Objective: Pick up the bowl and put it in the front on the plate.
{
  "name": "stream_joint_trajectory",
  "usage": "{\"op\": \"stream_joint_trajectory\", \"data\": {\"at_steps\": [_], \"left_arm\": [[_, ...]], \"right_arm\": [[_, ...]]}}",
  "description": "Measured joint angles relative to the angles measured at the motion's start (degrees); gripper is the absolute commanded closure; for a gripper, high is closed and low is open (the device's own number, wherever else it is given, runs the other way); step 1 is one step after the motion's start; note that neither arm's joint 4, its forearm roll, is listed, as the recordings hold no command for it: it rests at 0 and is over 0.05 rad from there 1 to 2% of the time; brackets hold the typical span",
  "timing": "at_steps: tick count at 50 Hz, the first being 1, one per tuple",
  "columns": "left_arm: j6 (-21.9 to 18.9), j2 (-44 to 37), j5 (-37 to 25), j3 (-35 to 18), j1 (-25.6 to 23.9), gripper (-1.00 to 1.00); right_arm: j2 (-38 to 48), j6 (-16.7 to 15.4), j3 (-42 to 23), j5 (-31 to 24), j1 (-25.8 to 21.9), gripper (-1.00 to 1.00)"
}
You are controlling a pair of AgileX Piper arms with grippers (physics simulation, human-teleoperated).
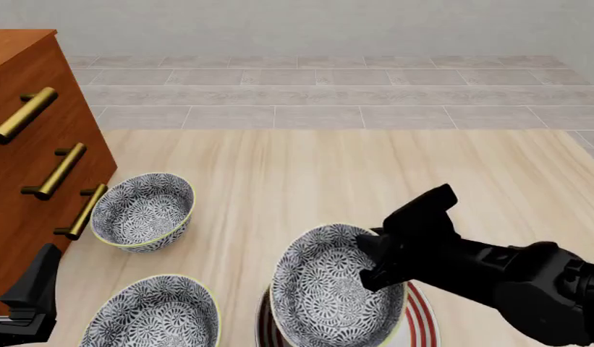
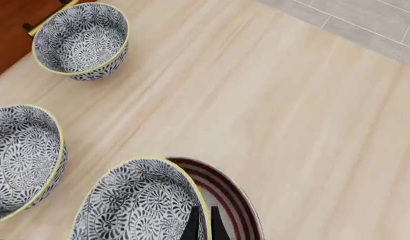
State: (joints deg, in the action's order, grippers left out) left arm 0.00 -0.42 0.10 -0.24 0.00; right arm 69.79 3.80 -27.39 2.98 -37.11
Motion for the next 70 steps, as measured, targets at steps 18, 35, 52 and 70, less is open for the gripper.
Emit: {"op": "stream_joint_trajectory", "data": {"at_steps": [18, 35, 52, 70], "left_arm": [[0.0, 0.0, 0.0, 0.0, 0.0, -1.0], [0.0, 0.0, 0.0, 0.0, 0.0, -1.0], [0.0, 0.0, 0.0, 0.0, 0.0, -1.0], [0.0, 0.0, 0.0, 0.0, 0.0, -1.0]], "right_arm": [[1.7, 1.3, 4.5, 3.7, 0.3, 1.0], [4.0, 1.3, 6.1, 7.4, 1.5, 1.0], [5.0, 1.0, 6.5, 7.3, 0.8, -1.0], [-0.4, -6.6, 3.1, 3.1, 4.6, -1.0]]}}
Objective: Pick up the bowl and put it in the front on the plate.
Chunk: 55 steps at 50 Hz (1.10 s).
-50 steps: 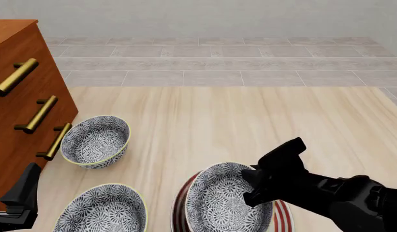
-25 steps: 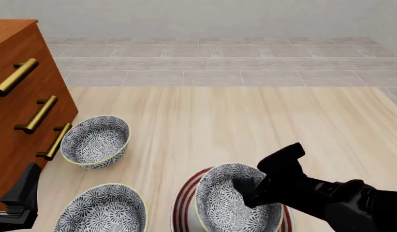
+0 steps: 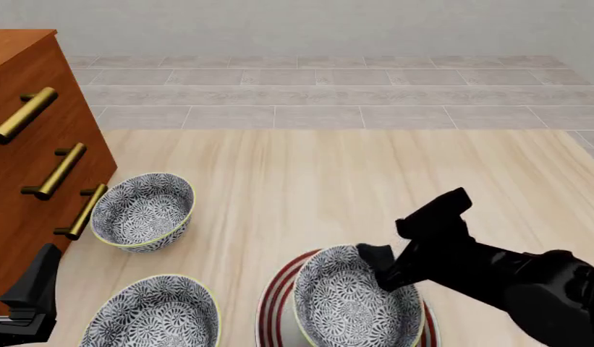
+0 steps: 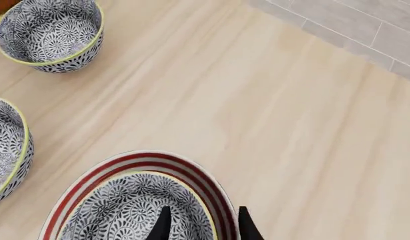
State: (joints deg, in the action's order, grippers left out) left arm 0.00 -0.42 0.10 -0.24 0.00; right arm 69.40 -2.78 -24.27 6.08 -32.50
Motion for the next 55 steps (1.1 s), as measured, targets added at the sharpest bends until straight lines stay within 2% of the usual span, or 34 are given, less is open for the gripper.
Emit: {"op": "stream_joint_trajectory", "data": {"at_steps": [9, 21, 34, 55], "left_arm": [[0.0, 0.0, 0.0, 0.0, 0.0, -1.0], [0.0, 0.0, 0.0, 0.0, 0.0, -1.0], [0.0, 0.0, 0.0, 0.0, 0.0, -1.0], [0.0, 0.0, 0.0, 0.0, 0.0, -1.0]], "right_arm": [[-1.4, -2.8, -1.9, -1.7, 0.9, -1.0], [-3.0, -4.9, -3.7, -2.9, 1.8, -1.0], [-4.0, -6.1, -5.7, -1.8, 3.7, -1.0], [-4.0, -6.1, -6.4, 2.9, 4.5, -1.0]]}}
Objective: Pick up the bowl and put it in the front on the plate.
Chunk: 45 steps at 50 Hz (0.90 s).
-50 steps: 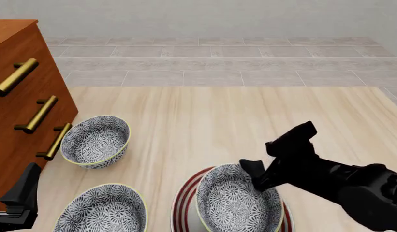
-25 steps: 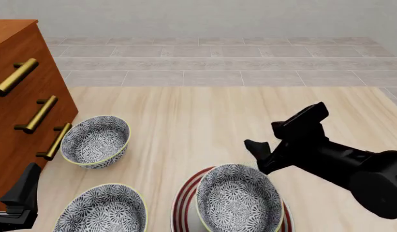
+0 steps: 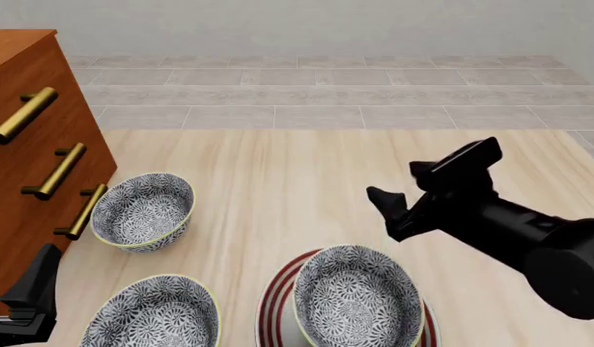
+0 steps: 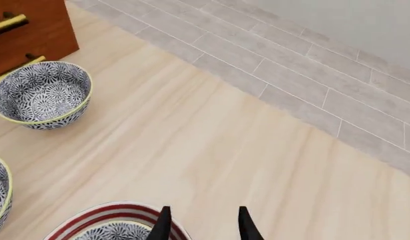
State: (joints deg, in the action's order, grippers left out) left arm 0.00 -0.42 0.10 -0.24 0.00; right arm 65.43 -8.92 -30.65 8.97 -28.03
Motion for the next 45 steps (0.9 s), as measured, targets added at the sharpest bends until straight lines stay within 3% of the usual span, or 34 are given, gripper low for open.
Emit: {"op": "stream_joint_trajectory", "data": {"at_steps": [45], "left_arm": [[0.0, 0.0, 0.0, 0.0, 0.0, -1.0]], "right_arm": [[-2.0, 1.2, 2.6, 16.3, 6.7, -1.0]]}}
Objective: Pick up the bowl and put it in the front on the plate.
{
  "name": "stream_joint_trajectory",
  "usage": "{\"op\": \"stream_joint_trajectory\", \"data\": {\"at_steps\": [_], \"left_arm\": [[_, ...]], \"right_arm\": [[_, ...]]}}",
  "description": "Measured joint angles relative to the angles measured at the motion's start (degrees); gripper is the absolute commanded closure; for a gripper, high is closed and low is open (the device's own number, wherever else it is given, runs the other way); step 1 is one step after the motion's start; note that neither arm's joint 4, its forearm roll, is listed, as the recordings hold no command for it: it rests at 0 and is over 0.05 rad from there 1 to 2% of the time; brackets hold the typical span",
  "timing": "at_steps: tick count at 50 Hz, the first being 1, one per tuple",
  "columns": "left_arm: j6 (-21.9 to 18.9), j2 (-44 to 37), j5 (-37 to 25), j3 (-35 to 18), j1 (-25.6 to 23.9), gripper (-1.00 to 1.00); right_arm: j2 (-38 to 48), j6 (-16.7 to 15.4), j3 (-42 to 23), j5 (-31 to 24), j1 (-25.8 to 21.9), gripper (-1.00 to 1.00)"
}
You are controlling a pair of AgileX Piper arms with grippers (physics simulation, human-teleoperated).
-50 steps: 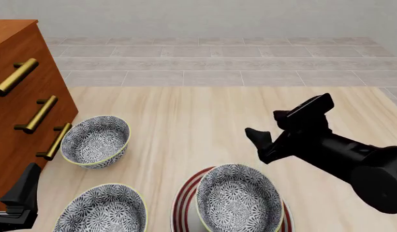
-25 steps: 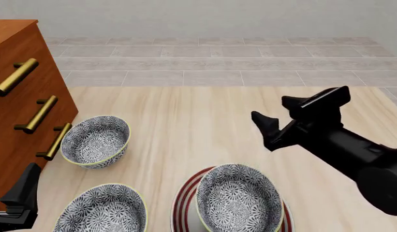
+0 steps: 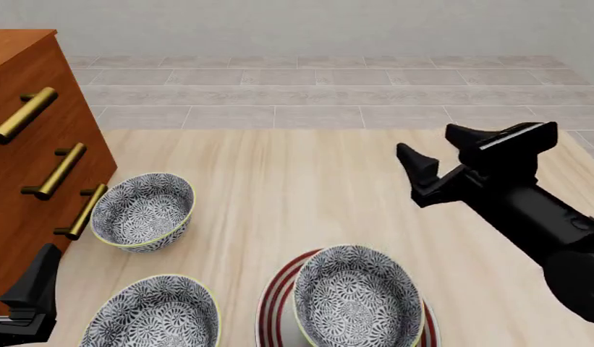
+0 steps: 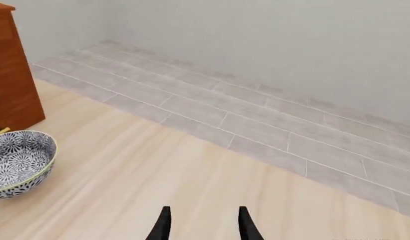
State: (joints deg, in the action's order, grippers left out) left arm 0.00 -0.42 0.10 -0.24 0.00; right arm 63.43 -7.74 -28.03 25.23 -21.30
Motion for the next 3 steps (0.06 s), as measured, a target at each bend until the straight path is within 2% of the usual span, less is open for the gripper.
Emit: {"op": "stream_joint_trajectory", "data": {"at_steps": [3], "left_arm": [[0.0, 0.0, 0.0, 0.0, 0.0, -1.0]], "right_arm": [[0.7, 0.2, -0.1, 0.8, 0.6, -1.0]]}}
